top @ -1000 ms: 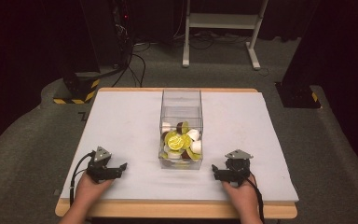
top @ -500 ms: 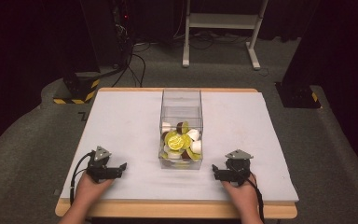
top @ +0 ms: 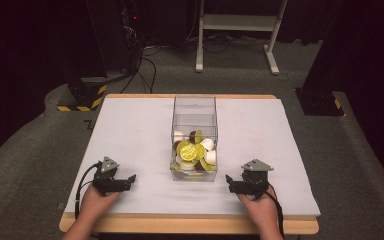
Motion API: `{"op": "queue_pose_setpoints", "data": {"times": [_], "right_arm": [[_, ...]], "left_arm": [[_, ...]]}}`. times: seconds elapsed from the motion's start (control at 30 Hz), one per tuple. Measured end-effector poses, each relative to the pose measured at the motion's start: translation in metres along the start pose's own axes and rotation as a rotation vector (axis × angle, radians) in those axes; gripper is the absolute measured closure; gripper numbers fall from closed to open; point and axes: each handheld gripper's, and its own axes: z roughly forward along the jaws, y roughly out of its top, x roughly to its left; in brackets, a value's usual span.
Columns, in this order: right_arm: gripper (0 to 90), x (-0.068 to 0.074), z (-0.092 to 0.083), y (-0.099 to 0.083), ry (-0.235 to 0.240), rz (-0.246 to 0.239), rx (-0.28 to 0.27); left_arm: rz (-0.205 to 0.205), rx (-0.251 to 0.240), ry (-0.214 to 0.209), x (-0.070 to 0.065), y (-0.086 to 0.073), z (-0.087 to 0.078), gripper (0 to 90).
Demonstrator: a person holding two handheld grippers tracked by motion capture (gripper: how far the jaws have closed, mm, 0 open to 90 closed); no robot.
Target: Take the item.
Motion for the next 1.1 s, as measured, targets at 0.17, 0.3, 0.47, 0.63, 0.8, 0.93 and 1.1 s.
{"op": "queue_pose_setpoints", "data": {"times": [0.17,0.3,0.47,0.63,0.8,0.93,1.1], "right_arm": [[9.4,0.005,-0.009,0.008,0.003,-0.033,-0.031],[9.4,0.007,-0.015,0.014,0.012,-0.047,-0.041],[9.5,0.009,-0.024,0.024,0.024,-0.039,-0.058],[9.7,0.015,-0.035,0.042,0.044,-0.061,-0.099],[9.8,0.022,-0.039,0.052,0.056,-0.078,-0.109],[9.9,0.028,-0.039,0.062,0.077,-0.085,-0.116],[10.2,0.034,-0.037,0.07,0.099,-0.092,-0.12]], "left_arm": [[0.005,0.004,-0.002,0.0,0.0,0.0,14.3],[0.005,0.004,-0.001,0.0,0.0,0.0,14.3],[0.005,0.003,-0.002,0.0,0.0,0.0,14.4],[0.0,0.0,-0.002,0.0,0.0,0.0,14.4],[-0.001,-0.001,-0.001,0.0,0.0,0.0,14.4],[-0.001,0.0,-0.002,0.0,0.0,0.0,14.4],[-0.001,0.0,-0.002,0.0,0.0,0.0,14.4]]}}
